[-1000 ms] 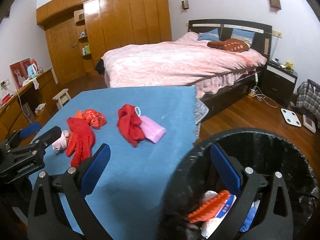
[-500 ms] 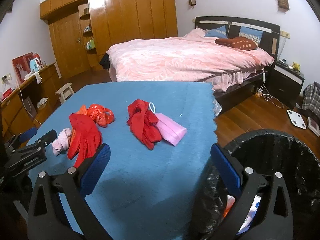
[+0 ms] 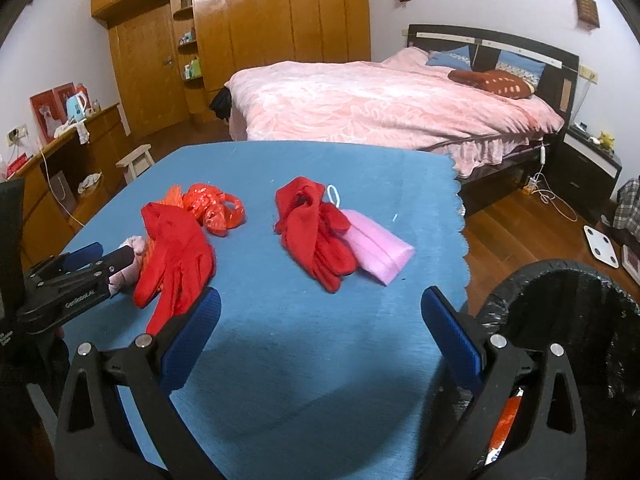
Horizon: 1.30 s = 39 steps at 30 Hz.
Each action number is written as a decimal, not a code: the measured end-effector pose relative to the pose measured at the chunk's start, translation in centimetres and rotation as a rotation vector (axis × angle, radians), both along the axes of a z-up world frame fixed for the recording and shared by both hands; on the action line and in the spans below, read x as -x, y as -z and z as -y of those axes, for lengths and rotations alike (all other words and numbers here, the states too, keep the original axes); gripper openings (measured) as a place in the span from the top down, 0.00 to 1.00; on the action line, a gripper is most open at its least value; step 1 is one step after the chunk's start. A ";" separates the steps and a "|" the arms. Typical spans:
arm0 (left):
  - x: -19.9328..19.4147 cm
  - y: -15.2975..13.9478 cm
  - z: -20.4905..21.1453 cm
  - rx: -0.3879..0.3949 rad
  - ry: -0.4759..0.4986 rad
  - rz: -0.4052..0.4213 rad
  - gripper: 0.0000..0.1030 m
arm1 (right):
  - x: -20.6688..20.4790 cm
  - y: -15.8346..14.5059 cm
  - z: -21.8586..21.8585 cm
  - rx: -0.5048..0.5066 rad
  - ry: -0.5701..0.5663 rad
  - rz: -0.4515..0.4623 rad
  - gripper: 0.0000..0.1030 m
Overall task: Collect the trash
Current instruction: 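Return to the table and grasp the pink sock with the left tool, then grasp the red glove with the right tool while the left tool holds the pink sock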
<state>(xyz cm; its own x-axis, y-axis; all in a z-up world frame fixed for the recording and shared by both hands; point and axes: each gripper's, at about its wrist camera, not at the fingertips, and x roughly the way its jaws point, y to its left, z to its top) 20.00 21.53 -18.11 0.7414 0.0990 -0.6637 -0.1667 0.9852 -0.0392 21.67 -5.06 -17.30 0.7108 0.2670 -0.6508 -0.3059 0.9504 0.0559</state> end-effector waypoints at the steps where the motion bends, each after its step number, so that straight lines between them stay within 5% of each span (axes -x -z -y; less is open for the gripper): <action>1: -0.1 0.1 -0.1 0.010 0.006 -0.007 0.49 | -0.1 0.1 -0.2 0.001 -0.003 -0.003 0.05; 6: -0.4 0.5 -0.2 0.037 0.029 -0.026 0.74 | -0.2 0.6 -1.0 0.005 -0.015 -0.011 0.05; 39: 0.7 -0.3 -5.1 0.008 -0.053 0.000 0.79 | -4.4 2.1 -11.2 -0.018 -0.142 -0.040 0.08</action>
<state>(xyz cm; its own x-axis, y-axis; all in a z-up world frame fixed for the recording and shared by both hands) 19.35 26.63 -17.83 0.7353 0.1328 -0.6646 -0.2185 0.9747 -0.0470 26.09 6.10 -19.41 0.6387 0.3754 -0.6717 -0.4347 0.8963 0.0875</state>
